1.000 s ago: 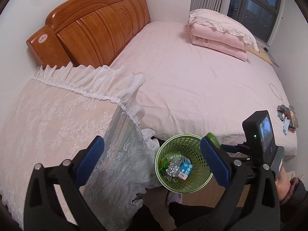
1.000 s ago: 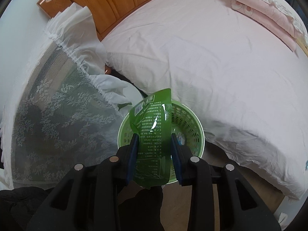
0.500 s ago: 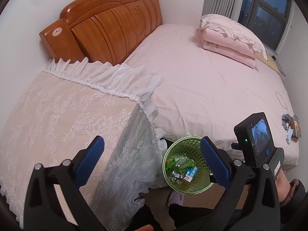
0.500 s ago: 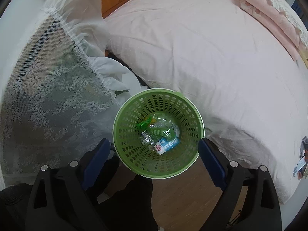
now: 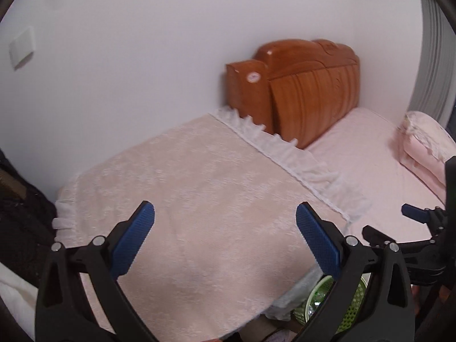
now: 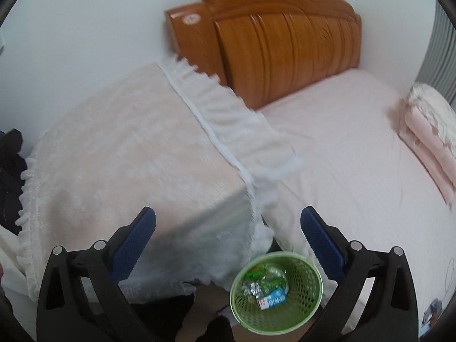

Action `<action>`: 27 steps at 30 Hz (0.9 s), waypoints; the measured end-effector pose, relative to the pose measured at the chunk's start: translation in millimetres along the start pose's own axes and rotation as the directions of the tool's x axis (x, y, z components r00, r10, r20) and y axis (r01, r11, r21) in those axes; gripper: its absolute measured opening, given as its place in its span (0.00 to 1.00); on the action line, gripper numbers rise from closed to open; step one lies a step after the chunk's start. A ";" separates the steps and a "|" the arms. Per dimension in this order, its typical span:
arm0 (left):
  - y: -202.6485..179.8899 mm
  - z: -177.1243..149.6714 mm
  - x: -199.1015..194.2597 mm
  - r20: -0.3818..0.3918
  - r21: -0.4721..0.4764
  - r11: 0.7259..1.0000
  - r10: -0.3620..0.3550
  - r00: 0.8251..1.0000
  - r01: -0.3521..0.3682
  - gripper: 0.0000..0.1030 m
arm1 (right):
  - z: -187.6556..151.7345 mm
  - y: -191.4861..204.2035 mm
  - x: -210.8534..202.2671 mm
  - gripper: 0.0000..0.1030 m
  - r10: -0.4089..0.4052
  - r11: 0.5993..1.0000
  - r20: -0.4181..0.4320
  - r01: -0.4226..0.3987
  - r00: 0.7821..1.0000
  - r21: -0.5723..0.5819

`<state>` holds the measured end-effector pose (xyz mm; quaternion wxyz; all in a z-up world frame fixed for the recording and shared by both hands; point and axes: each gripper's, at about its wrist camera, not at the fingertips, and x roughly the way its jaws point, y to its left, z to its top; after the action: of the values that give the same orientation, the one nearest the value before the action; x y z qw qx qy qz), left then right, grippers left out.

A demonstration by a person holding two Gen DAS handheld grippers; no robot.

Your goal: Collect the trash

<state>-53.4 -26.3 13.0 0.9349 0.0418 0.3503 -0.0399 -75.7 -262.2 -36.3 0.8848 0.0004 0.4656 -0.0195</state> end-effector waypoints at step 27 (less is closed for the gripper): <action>101.0 8.7 -17.4 -0.044 -0.298 0.925 0.231 0.972 -0.234 0.93 | 87.8 131.0 -54.6 0.98 0.228 0.966 0.185 -0.199 0.956 -0.165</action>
<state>-50.4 73.9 36.1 0.9269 -0.0598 0.3487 0.1252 -29.6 -131.1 56.2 0.9222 -0.0153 0.3704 0.1103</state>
